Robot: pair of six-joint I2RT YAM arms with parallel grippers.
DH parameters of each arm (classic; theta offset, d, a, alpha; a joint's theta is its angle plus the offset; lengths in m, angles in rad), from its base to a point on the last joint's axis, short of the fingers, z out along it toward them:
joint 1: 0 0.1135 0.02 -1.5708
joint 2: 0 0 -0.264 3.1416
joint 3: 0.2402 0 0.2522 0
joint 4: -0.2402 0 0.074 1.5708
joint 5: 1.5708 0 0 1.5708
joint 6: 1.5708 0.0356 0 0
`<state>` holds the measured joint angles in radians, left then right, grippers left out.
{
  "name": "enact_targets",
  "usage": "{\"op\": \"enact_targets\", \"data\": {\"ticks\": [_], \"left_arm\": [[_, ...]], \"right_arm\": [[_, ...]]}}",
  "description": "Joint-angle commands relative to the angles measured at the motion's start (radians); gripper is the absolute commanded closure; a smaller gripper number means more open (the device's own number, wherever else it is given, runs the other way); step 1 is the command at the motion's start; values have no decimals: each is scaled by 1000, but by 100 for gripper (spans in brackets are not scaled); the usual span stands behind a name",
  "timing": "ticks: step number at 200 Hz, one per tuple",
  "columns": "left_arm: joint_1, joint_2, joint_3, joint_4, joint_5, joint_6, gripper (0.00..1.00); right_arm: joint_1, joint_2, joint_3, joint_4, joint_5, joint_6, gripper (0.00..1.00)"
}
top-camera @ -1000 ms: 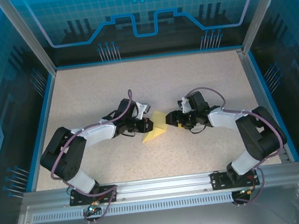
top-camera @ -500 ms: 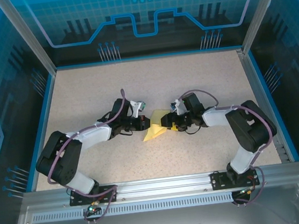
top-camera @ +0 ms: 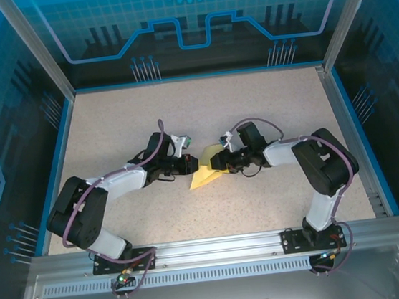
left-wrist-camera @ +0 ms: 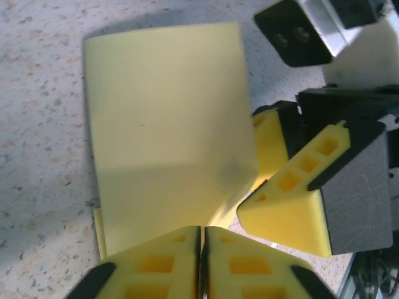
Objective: Fold a paper plane with a square sheet of paper (pick it up from the middle)
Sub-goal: Fourth fold the wing at the center of the table.
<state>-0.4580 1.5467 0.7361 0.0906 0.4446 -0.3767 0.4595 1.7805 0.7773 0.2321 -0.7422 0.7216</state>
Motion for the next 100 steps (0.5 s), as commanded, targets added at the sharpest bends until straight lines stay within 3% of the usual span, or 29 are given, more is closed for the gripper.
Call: {"op": "enact_targets", "data": {"ticks": [1,38,72,100], "left_arm": [[13,-39,20,-83,-93,-27,63],[-3,-147,-21,-129,-180,-59,41],[-111,-311,-106,-149,-354,-20,32],[-219,-330,-136,-126,-454,52,26]], "right_arm": [[15,14,17,-24,-16,-31,58],[19,-16,31,-101,52,-33,67],[26,-32,57,-168,101,-10,75],[28,-28,66,-163,99,26,75]]}}
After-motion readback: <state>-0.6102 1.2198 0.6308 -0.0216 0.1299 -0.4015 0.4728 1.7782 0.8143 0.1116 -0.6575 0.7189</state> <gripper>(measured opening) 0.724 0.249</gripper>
